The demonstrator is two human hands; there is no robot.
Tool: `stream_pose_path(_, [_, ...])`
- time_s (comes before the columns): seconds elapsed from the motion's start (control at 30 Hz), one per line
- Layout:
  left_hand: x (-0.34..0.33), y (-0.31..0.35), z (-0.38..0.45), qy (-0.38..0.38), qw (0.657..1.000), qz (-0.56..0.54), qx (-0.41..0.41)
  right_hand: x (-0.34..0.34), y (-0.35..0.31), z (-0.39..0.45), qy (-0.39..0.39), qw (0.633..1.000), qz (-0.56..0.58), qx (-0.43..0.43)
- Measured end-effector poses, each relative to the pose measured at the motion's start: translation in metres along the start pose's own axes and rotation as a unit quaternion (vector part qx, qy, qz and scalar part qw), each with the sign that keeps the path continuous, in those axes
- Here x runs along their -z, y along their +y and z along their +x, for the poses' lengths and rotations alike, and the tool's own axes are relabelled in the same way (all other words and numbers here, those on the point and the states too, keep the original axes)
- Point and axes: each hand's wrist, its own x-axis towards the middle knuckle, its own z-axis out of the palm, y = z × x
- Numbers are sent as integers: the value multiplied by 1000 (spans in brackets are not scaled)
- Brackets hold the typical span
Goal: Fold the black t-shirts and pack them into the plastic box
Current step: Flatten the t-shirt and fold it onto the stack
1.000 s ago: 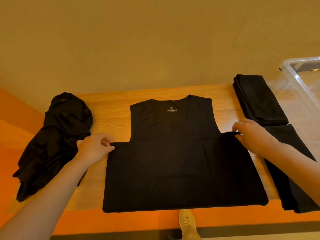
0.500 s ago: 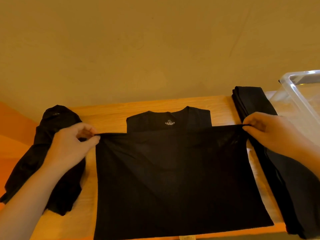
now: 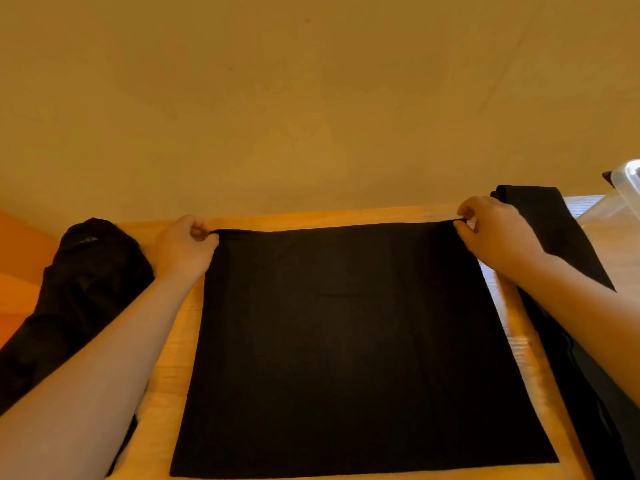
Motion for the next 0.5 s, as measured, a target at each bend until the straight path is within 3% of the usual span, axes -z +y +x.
stream_pose_path(0.07, [-8, -3, -7, 44, 996, 70, -31, -10, -6, -6, 31, 998, -47, 26])
stream_pose_path(0.17, [-25, 2, -28, 71, 970, 161, -169, -23, -27, -20, 48, 992, -68, 93])
stream_pose_path(0.3, [-63, 28, -66, -51, 925, 171, -334, -55, -66, -36, -39, 984, -45, 167])
stream_pose_path(0.4, [-87, 28, -71, -121, 906, 232, -333, -78, -74, -38, -80, 977, -60, 190])
stream_pose_path(0.5, [-89, 11, -51, -126, 905, 287, -288, -80, -55, -29, -60, 983, -78, 158])
